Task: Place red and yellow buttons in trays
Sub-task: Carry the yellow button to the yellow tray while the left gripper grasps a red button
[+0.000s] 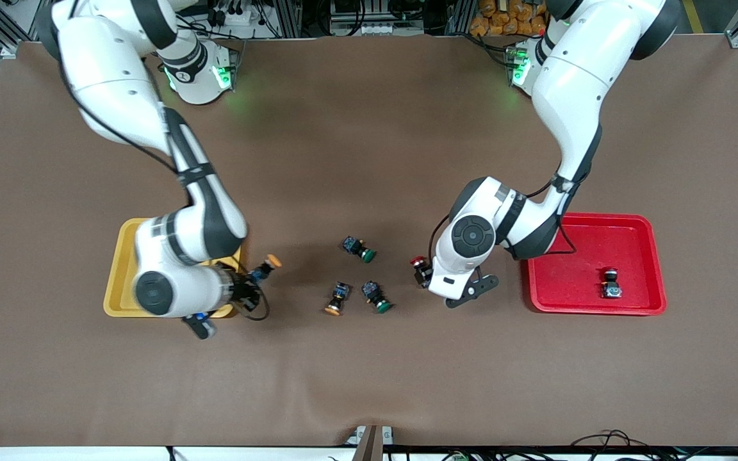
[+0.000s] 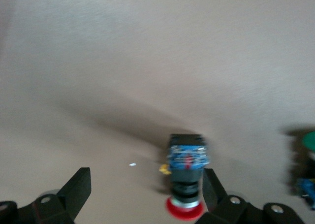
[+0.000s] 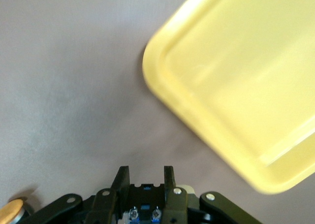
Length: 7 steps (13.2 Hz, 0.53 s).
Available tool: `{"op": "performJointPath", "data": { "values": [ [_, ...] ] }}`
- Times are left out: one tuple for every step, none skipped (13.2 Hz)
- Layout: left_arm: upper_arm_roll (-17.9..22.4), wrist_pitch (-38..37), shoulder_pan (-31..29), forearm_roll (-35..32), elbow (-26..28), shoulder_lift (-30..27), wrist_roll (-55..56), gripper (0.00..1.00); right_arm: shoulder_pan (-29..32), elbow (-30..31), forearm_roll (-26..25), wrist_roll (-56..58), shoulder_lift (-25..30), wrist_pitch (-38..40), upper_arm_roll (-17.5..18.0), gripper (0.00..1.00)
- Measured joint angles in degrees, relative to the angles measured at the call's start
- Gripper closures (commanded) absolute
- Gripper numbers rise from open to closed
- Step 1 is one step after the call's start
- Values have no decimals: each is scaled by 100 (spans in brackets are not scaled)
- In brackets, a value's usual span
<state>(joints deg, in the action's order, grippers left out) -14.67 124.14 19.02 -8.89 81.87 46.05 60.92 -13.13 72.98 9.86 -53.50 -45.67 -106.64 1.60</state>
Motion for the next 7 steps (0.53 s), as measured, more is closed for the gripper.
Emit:
{"op": "performJointPath", "data": {
  "values": [
    [5,149,30,0,-56,77,4,0,153,0,0,404,67,80,-3,100],
    [14,269,63,0,-79,150,5,0,309,0,0,851,115,190,-9,100],
    [29,386,109,0,-86,226,6,0,484,4,-1,1398,151,288,-18,100],
    [65,457,170,0,-90,301,6,0,680,13,-3,2023,176,372,-35,100],
    [97,498,220,0,-96,363,6,0,888,42,-5,2735,189,442,-48,100],
    [113,539,261,0,-98,413,6,16,1106,101,-13,3510,191,472,-61,100],
    [130,585,297,0,-101,445,13,33,1329,197,-49,4235,190,460,-77,100]
  ]
}}
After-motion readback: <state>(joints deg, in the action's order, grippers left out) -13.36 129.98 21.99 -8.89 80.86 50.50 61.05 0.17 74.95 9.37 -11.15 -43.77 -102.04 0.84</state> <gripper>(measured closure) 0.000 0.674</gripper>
